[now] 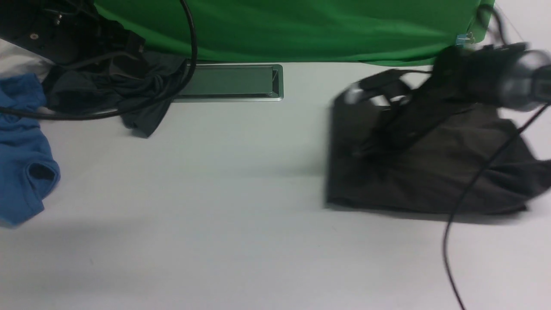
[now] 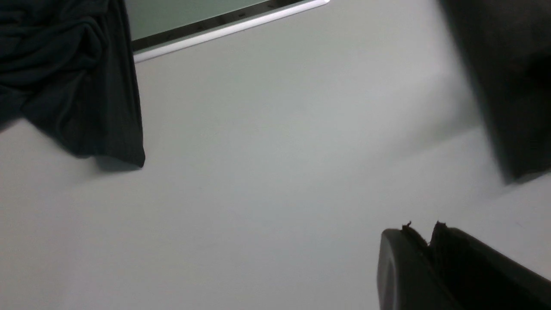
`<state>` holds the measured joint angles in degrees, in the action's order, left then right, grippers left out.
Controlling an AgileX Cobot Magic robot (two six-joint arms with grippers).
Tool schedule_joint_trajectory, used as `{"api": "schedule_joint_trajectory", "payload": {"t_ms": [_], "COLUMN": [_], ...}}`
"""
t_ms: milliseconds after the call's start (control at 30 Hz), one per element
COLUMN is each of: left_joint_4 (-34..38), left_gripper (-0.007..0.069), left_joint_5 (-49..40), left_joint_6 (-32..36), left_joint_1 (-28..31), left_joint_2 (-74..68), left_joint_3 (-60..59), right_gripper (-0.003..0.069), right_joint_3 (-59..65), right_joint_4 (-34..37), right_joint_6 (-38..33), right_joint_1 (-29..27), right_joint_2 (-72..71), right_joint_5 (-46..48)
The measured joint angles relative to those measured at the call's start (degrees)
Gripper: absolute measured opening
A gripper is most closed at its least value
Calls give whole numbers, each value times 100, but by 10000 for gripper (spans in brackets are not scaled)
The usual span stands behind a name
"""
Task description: Fold a long-sleeved shirt on a white desktop.
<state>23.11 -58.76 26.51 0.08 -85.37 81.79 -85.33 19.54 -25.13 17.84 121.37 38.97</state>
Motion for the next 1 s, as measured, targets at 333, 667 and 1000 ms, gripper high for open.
{"api": "schedule_joint_trajectory", "payload": {"t_ms": [333,667,1000], "left_joint_4": [27,71,1984], "left_gripper": [111,111,111], "left_joint_5": [65,39,-298], "left_joint_6": [0,0,777], "left_joint_1": [0,0,-8], "left_joint_2": [0,0,0], "left_joint_3": [0,0,0], "right_gripper": [25,74,93], "right_joint_3": [-738,-1400,-630], "right_joint_4": [1164,944,-1141], "right_joint_6": [112,324,1322], "right_joint_1": [1702,1170,-121], "right_joint_2": [397,113,-2870], "right_joint_5": [-925,-725,377]}}
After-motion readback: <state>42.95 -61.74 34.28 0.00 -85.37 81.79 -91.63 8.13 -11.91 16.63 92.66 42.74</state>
